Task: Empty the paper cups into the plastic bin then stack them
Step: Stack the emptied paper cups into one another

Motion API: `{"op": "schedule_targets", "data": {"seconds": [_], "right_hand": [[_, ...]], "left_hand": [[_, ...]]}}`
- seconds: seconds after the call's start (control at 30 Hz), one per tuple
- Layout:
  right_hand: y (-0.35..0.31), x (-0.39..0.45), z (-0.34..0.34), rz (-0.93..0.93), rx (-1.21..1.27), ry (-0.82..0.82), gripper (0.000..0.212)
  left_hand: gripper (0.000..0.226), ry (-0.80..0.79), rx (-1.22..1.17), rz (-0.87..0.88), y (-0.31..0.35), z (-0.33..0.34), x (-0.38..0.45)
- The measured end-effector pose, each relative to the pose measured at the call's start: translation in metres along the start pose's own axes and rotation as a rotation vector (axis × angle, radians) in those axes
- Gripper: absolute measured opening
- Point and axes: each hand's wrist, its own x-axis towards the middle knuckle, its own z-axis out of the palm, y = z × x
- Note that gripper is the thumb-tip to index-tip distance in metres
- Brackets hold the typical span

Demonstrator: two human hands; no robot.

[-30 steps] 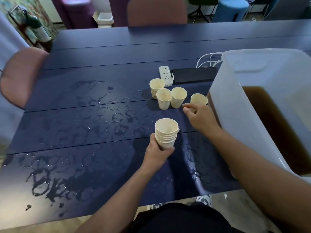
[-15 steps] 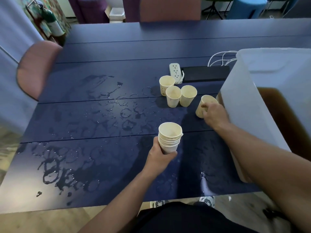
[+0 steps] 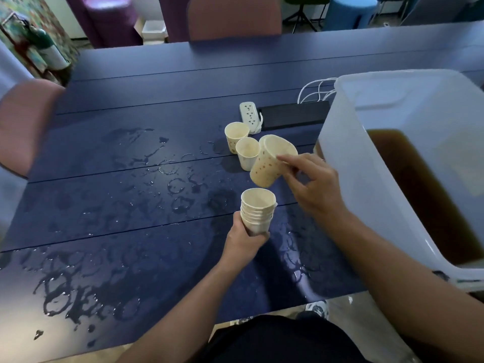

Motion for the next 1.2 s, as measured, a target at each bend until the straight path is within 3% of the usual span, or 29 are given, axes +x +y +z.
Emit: {"op": "schedule_targets", "data": {"seconds": [0.23, 0.5, 0.6, 0.7, 0.8, 1.03, 1.2], "right_hand": [[0.003, -0.02, -0.007, -0.128, 0.007, -0.139, 0.023], [0.005, -0.026, -0.004, 0.029, 0.068, -0.448, 0.018], [0.008, -0.005, -0.007, 0.195, 0.12, -0.385, 0.018], [0.022, 0.019, 0.005, 0.316, -0.038, -0.282, 0.02], [0.041, 0.039, 0.022, 0.387, -0.205, -0.392, 0.023], [0.066, 0.063, 0.054, 0.394, -0.451, -0.633, 0.055], [0.085, 0.068, 0.069, 0.408, -0.557, -0.707, 0.049]], "left_hand": [[0.052, 0.008, 0.013, 0.078, 0.011, 0.012, 0.005], [0.054, -0.013, 0.034, 0.101, 0.011, 0.012, 0.003], [0.052, 0.01, 0.021, 0.098, 0.009, 0.007, 0.002], [0.05, 0.025, 0.016, 0.086, 0.009, 0.0, -0.001], [0.049, 0.028, 0.023, 0.07, 0.008, -0.006, -0.006], [0.052, 0.038, 0.0, 0.031, -0.003, -0.018, -0.017], [0.052, 0.053, -0.007, -0.001, -0.008, -0.031, -0.025]]}}
